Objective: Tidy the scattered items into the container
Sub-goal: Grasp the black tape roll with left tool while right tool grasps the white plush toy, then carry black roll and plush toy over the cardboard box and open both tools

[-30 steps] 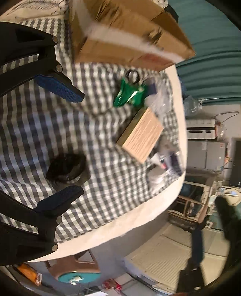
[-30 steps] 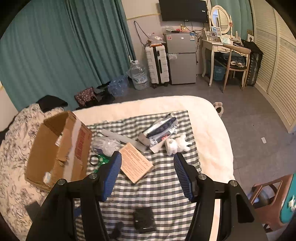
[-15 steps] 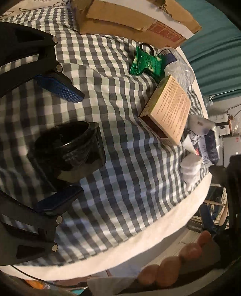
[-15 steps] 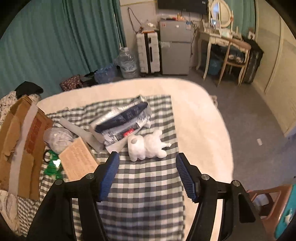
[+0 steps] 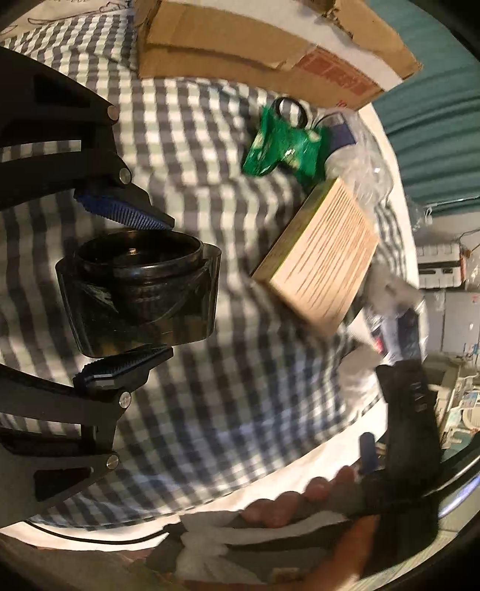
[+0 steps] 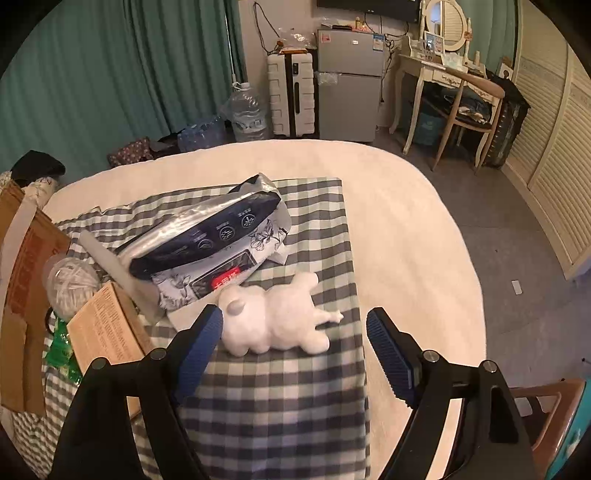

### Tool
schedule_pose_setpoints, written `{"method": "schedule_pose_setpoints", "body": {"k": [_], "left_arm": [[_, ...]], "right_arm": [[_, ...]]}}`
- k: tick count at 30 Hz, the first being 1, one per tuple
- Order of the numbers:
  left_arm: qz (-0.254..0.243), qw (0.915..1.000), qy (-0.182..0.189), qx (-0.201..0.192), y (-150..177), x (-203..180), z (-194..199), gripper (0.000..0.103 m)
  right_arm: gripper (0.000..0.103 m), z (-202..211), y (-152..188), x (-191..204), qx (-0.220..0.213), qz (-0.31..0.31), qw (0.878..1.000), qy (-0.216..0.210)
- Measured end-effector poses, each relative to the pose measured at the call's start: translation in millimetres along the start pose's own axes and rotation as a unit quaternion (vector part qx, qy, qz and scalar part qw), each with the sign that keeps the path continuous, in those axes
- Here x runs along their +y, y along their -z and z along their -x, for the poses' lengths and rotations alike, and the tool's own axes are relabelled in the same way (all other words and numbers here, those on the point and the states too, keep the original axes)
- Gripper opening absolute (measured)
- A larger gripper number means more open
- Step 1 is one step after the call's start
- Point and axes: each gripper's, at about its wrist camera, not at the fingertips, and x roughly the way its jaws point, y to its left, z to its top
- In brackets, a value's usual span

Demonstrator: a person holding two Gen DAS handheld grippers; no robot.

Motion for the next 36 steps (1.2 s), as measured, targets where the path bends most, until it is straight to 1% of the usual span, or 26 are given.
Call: {"method": "schedule_pose_setpoints", "body": {"k": [5,8,11,12,13,17,20,23,26,28,31,36], "left_arm": [[0.018,0.9997,-0.015,-0.004,-12,16,-1,0.063],[0.031,0.9992,-0.025,0.000,-16,23,-4,0.063],[0.044,0.9986,-0.030,0.003,-19,32,-6,0.063],[0.047,0.9984,-0.031,0.003,-20,34,-5,0.063],[0.049,0.9982,-0.034,0.002,-25,36,-8,0.063],[0.055,0.9978,-0.036,-0.010,-32,38,1,0.063],[0.061,0.9975,-0.031,-0.020,-38,41,10,0.063],[0.068,0.9969,-0.026,-0.032,-46,45,21,0.063],[0.076,0.9958,-0.020,-0.047,-51,52,37,0.063],[0.083,0.9946,-0.017,-0.060,-54,58,51,0.063],[0.094,0.9918,-0.014,-0.085,-55,70,77,0.063],[0.109,0.9859,-0.009,-0.126,-57,97,120,0.063]], "right_arm": [[0.083,-11,0,9,0.006,0.006,1.000,-0.024],[0.084,-17,4,17,0.014,0.019,0.999,-0.028],[0.084,-25,10,25,0.023,0.041,0.999,-0.009],[0.082,-26,12,27,0.024,0.049,0.998,-0.004],[0.075,-26,14,29,0.023,0.055,0.998,-0.001],[0.075,-17,15,25,0.020,0.045,0.999,-0.008],[0.075,-1,18,24,0.018,0.037,0.999,-0.015],[0.075,26,26,23,0.011,0.024,0.999,-0.019],[0.075,57,29,32,0.002,0.021,0.999,-0.024],[0.075,82,27,41,-0.014,0.013,0.999,-0.031],[0.075,121,25,57,-0.036,-0.010,0.997,-0.064],[0.074,179,36,99,-0.074,0.028,0.994,-0.074]]}}
